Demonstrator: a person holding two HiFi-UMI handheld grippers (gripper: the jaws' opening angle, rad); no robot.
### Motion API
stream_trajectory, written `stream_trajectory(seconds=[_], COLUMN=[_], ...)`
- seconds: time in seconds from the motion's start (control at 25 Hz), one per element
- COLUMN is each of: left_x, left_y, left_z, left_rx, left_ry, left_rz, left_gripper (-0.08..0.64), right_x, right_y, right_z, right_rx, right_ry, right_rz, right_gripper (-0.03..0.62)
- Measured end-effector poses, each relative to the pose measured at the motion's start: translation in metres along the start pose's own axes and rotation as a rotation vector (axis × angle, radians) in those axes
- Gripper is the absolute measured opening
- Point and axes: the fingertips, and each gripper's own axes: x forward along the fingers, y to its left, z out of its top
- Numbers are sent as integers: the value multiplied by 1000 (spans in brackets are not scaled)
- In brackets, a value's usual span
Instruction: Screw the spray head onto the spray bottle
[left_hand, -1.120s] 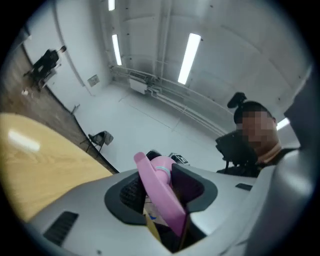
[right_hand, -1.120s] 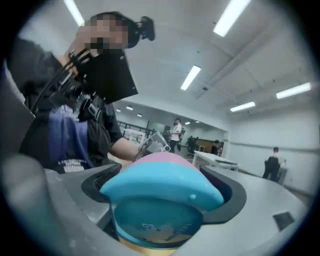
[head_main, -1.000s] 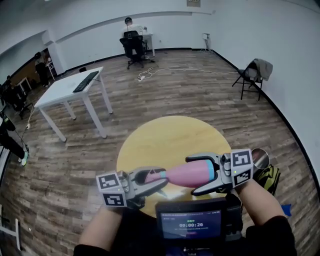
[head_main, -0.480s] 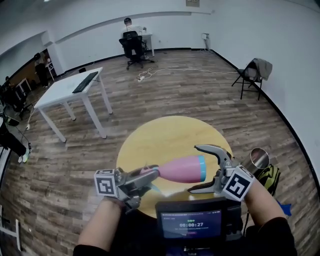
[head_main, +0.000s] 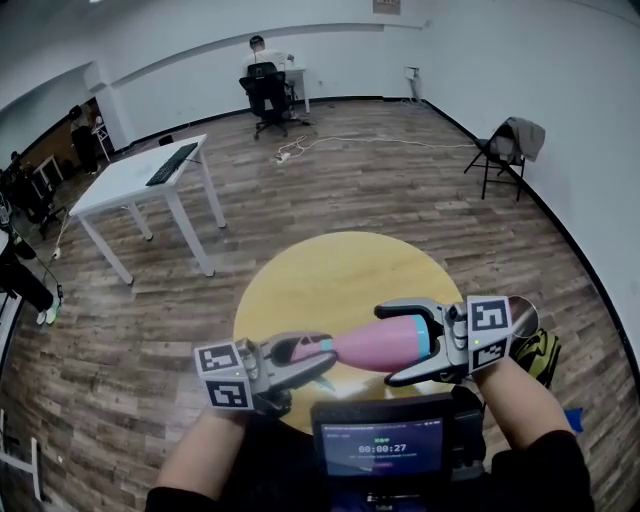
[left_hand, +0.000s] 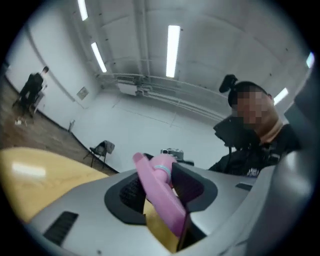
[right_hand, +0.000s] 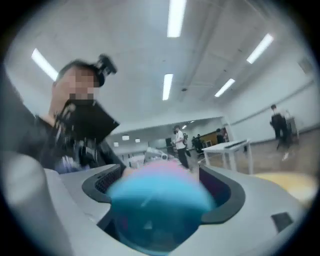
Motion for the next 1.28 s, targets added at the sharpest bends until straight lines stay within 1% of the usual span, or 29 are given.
stream_trajectory(seconds=[0.04,0.08,0.12,0.16,0.2,0.24,0.28,0.32,0.36,0.4,0.44,0.48,0.52,0.56,0.6,0.64,0.68,0.72,0.76,0.8,0.84,0.88,0.92,1.0,1.12,1.16,1.24,1.28], left_x=[4,10,16,20,19,16,10,2,-8,-18,-28,-34,-36,-34,-29,-24,-18,-13,-9,-5,-2,1,2,3,0,-1,-1,-1], left_y=[-13,-29,-42,-45,-38,-24,-8,8,23,34,42,46,48,48,47,45,42,38,34,30,25,20,16,11,9,9,9,9], left_z=[-5,-12,-19,-21,-19,-14,-9,-4,0,2,4,6,7,9,11,12,11,9,6,2,-1,-3,-5,-5,-1,2,6,6], left_rx=[168,329,415,394,294,168,46,-60,-155,-244,-324,-390,-435,-461,-473,-481,-489,-498,-505,-505,-495,-478,-457,-426,-406,-398,-370,-350], left_ry=[44,98,144,162,148,111,62,10,-42,-93,-139,-177,-203,-219,-225,-226,-219,-204,-179,-148,-113,-81,-54,-20,-14,-20,-31,-31], left_rz=[-21,-54,-77,-84,-75,-54,-21,18,53,76,85,79,64,46,30,15,2,-11,-22,-32,-41,-50,-58,-69,-74,-73,-66,-58], left_gripper=[183,182,173,172,172,169,167,166,167,167,167,167,167,167,167,167,167,167,169,169,169,169,167,167,166,167,167,168], right_x=[-8,-15,-21,-22,-23,-23,-25,-28,-31,-34,-33,-28,-22,-16,-11,-6,-4,-2,-2,-4,-5,-5,-5,-2,2,1,0,0], right_y=[-18,-39,-55,-61,-61,-58,-53,-47,-41,-32,-23,-15,-8,-4,-4,-7,-11,-12,-13,-13,-14,-13,-12,-7,-1,-1,0,-1], right_z=[5,6,3,-3,-9,-9,-2,9,19,27,28,22,11,-1,-11,-14,-11,-5,2,6,8,8,7,4,-4,-5,-4,-4], right_rx=[212,412,541,566,506,412,313,215,115,4,-122,-262,-401,-525,-625,-701,-758,-793,-801,-791,-780,-774,-769,-769,-811,-823,-812,-786], right_ry=[-89,-186,-252,-266,-245,-222,-215,-217,-213,-192,-142,-61,41,144,225,265,262,234,203,182,176,183,195,205,245,256,249,240], right_rz=[-8,-33,-51,-59,-71,-85,-96,-106,-114,-124,-139,-157,-175,-195,-227,-274,-319,-349,-361,-359,-347,-327,-303,-266,-253,-253,-246,-243], right_gripper=[475,287,19,26,76,172,254,299,384,424,454,483,512,539,546,570,591,588,574,573,553,529,525,535,526,501,497,495])
